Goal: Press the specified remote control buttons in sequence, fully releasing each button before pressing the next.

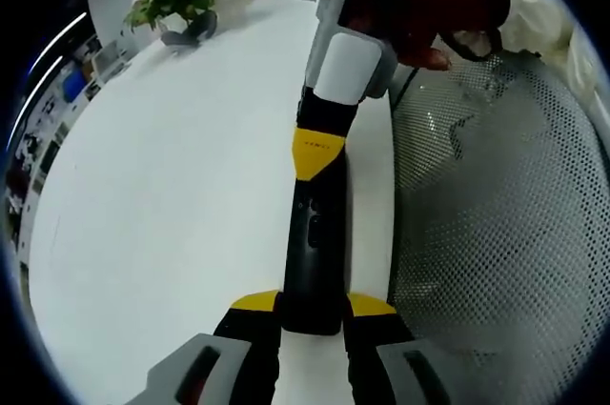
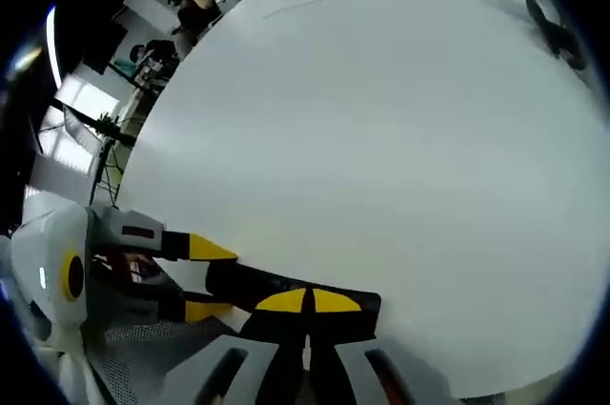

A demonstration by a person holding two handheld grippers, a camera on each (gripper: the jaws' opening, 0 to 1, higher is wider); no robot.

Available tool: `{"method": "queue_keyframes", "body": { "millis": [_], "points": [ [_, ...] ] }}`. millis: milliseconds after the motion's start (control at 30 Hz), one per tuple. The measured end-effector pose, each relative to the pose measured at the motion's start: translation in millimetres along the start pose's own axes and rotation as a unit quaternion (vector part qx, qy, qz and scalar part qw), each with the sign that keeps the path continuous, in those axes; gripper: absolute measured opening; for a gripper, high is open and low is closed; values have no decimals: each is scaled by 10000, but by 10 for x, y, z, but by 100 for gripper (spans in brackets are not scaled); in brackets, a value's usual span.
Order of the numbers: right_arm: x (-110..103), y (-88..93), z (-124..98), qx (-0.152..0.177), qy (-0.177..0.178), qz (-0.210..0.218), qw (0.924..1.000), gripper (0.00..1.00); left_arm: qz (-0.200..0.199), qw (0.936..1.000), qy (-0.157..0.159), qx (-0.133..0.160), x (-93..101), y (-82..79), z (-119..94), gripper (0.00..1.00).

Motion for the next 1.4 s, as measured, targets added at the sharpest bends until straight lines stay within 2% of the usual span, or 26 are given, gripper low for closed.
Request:
{"method": "queue_keyframes", "body": {
  "millis": [467, 833, 1033, 1100, 1167, 1400],
  "points": [
    [15, -6, 13, -9, 34, -92, 10000, 0, -1, 10000, -10, -17, 3, -5, -1, 25],
    [86, 37, 0, 350, -262, 358, 9984, 0, 8, 10000, -45, -24, 11, -3, 3, 25],
    [72, 22, -13, 232, -347, 355, 9985, 0, -11, 10000, -41, -1, 6, -4, 6, 25],
    [69, 18, -34, 92, -270, 267, 9992, 0, 17, 10000, -38, -10, 5, -6, 7, 25],
    [58, 11, -61, 108, -225, 168, 9995, 0, 19, 10000, -28, -20, 2, -11, 10, 25],
    [-31, 0, -76, 100, -544, 245, 9982, 0, 26, 10000, -18, -30, 5, -20, 14, 25]
  ]
}}
Point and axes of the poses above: the point that each gripper's makers call its tool centre point, and the gripper's own axes: z roughly forward along the fingers, x roughly to its right, y roughly out of its underside, the point moved 7 cm from there along -z, roughly backward along the fingers, and after that the axes turned 9 degrees about -z, right-handed, at the moved point
